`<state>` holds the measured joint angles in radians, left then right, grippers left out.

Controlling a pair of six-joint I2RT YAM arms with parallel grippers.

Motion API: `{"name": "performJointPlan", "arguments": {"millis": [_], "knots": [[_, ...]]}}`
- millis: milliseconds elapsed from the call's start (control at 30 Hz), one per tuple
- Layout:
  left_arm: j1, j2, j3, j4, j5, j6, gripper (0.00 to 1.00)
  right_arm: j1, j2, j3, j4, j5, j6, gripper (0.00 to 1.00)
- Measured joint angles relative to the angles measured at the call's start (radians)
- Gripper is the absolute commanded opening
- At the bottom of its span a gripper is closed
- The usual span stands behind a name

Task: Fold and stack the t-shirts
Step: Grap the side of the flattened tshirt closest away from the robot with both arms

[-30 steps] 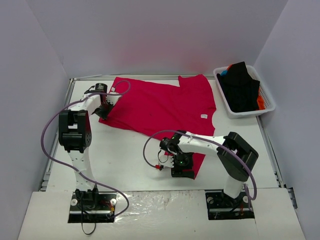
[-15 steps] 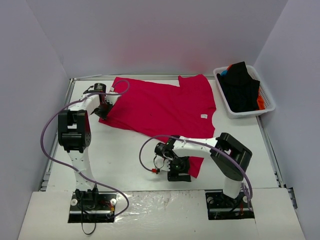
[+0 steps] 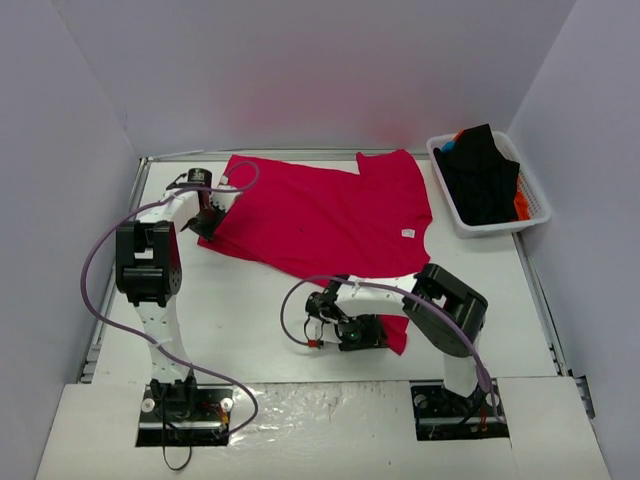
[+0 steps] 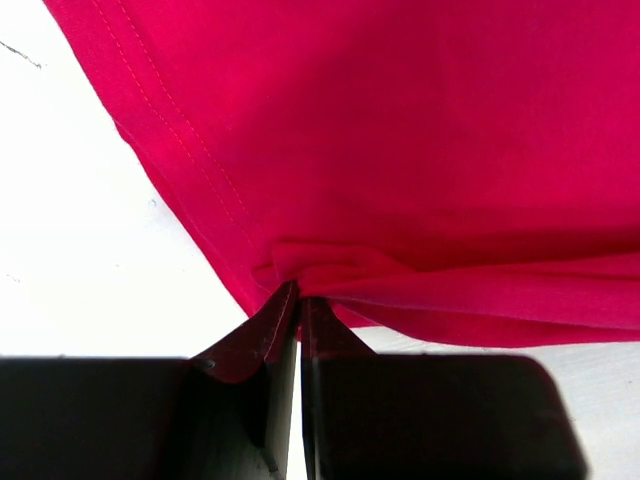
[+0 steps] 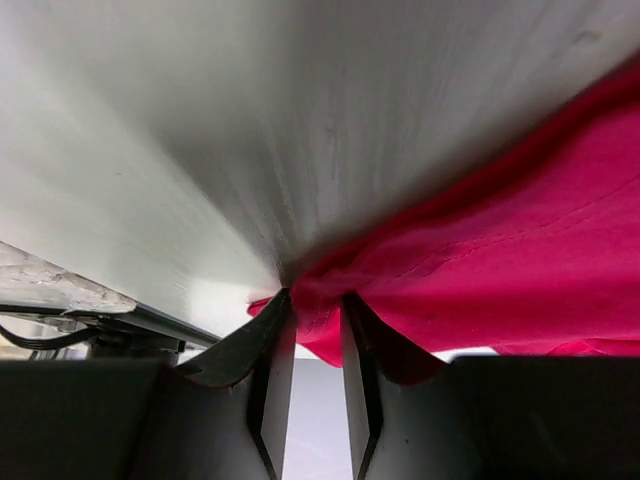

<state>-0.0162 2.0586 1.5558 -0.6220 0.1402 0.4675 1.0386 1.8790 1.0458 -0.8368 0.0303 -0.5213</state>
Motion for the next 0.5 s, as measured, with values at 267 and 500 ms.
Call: {"name": "performJointPlan", "arguments": {"millis": [267, 500], "knots": [[0.001, -0.011, -0.022, 0.011, 0.011, 0.0, 0.02, 0.02, 0.016, 0.0, -0.007, 0.035, 0.005, 0.0], [0.001, -0.034, -0.047, 0.017, 0.019, 0.0, 0.02, 0.024, 0.014, 0.002, -0.016, 0.022, 0.014, 0.0]]}}
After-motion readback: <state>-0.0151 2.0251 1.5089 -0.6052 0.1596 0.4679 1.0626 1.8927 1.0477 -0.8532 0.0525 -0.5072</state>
